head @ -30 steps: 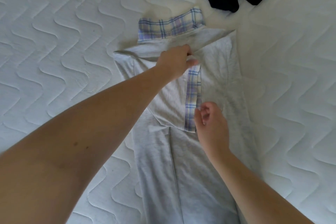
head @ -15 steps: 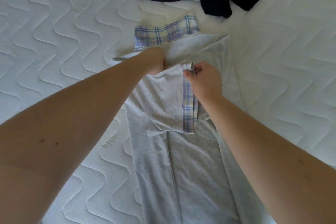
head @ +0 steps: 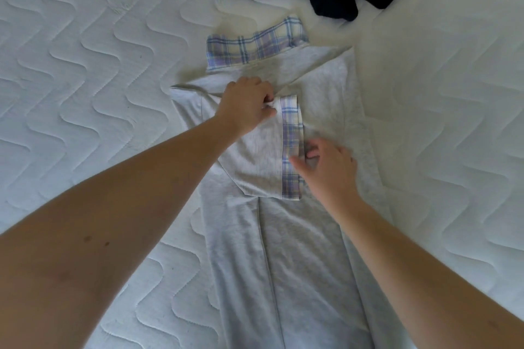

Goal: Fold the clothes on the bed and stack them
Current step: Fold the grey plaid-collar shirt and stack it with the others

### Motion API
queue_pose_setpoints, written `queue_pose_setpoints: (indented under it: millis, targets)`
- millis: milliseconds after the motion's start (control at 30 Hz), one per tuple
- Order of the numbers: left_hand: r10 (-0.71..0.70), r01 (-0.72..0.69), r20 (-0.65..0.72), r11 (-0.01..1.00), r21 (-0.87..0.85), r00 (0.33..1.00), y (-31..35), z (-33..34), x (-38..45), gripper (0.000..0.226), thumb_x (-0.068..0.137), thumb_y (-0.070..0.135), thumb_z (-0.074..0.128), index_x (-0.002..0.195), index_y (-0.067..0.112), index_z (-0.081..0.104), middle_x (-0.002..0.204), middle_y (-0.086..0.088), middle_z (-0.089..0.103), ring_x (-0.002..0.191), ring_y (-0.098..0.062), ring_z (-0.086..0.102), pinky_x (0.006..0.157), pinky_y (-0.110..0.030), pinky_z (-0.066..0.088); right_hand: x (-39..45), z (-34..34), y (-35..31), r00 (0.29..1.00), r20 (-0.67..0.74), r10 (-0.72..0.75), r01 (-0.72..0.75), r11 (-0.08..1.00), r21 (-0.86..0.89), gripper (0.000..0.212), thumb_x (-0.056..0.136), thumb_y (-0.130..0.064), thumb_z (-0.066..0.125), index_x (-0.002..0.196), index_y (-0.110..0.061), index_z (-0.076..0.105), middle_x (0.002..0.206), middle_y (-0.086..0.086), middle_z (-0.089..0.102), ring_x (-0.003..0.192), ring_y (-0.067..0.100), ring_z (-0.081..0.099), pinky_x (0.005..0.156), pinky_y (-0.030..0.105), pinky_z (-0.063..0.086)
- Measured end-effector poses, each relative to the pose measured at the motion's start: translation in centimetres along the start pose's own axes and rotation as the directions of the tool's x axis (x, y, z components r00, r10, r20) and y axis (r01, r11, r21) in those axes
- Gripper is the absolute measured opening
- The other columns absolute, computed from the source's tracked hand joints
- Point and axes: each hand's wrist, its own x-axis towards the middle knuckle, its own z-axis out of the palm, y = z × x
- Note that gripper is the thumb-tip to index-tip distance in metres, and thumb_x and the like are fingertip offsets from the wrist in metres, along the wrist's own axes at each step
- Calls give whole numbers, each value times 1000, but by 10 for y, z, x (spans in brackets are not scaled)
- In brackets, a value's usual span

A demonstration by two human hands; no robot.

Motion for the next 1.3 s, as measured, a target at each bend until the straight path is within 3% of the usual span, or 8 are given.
queue_pose_setpoints:
  millis: [67,167,333,500,600,767,933,1300]
  targets:
    - [-90,100,-167,993,54,982,10,10,-7,26,90,37,64,106,18,63,111,-3,58,109,-26,51,93,-38,34,-9,5,3,1000,-7,-15,13,981,-193,47,85,-56,62,123,-30,56,110,-15,63,113,16,45,95,37,27]
    - [-140,137,-365,990,-34,921,26,21,-26,27,94,32,57,114,15,59,118,-7,58,112,-28,54,96,-38,37,-13,5,8,986,-106,-131,96,955,-281,50,92,-50,54,136,-26,50,130,-8,59,130,19,41,107,38,21]
    - [-139,148,-452,989,-14,881,43,49,-72,49,103,31,40,146,7,41,150,-12,44,142,-28,37,115,-43,29,8,-5,24,926,-206,-316,222,897,-381,61,101,-39,37,155,-12,24,161,3,23,150,22,16,121,39,7]
    - [-299,291,-300,954,-71,906,59,100,-153,62,104,41,21,157,9,15,163,-11,16,152,-24,13,122,-47,16,19,11,54,945,52,-323,299,788,-539,65,103,-48,20,157,-14,8,165,3,4,152,16,-2,123,36,0]
    - [-285,283,-153,959,-36,946,65,123,-179,66,102,45,14,157,10,12,164,-13,9,152,-27,7,121,-50,14,12,15,60,947,64,-315,301,798,-522,68,102,-52,14,157,-13,9,165,3,4,152,15,-2,123,38,4]
    - [-429,414,-221,903,-110,876,81,134,-199,65,104,44,21,156,9,9,164,-14,11,152,-25,8,123,-44,8,-47,23,84,927,75,-368,359,811,-462,66,103,-46,21,156,-8,12,164,7,8,152,18,5,123,39,11]
    - [-456,449,-154,890,-79,877,104,167,-267,67,103,45,20,157,6,13,164,-11,10,152,-21,7,123,-45,10,-127,29,124,963,10,-270,243,850,-468,64,102,-39,33,155,-5,20,162,11,18,150,22,17,122,39,16]
    - [-339,339,11,938,-70,941,169,206,-387,66,102,41,25,157,10,8,165,-7,4,153,-18,1,124,-45,7,-235,40,153,982,20,-188,182,908,-379,59,95,-25,32,151,-5,32,158,12,29,146,25,29,119,36,23]
